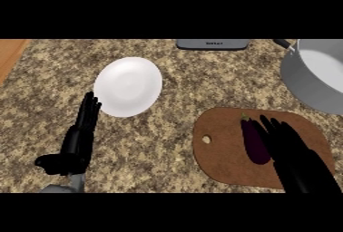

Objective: Pick the eggplant from the cutting board and place it in the pot

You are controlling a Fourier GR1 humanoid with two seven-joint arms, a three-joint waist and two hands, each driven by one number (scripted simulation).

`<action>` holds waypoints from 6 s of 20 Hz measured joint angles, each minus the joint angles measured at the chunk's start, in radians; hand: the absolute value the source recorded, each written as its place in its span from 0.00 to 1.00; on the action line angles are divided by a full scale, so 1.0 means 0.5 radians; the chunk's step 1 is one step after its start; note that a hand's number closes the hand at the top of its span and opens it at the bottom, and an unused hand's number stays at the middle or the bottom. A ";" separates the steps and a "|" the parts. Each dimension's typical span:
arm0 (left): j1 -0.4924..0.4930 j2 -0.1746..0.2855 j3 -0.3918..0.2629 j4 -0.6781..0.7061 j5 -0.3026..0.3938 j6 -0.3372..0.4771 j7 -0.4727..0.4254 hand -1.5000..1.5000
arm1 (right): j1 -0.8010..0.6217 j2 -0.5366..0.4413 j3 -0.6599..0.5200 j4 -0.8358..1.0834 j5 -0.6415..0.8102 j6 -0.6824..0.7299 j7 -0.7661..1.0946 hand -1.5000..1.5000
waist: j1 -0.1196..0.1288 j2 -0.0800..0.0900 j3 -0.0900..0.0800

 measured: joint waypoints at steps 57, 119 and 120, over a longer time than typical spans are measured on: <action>-0.091 -0.225 0.080 -0.068 -0.243 -0.277 0.085 0.50 | -1.592 0.607 -1.254 1.970 0.649 -0.489 0.582 1.00 | 0.283 0.107 0.003; -0.008 -0.224 0.216 -0.061 -0.245 -0.245 0.086 0.50 | -1.987 -0.105 -2.443 3.558 0.410 -2.009 0.124 0.00 | 0.052 0.016 -0.005; -0.012 -0.216 0.224 -0.062 -0.237 -0.254 0.091 0.50 | -1.975 -0.074 -2.477 3.517 0.358 -2.104 0.054 0.00 | 0.052 0.019 -0.001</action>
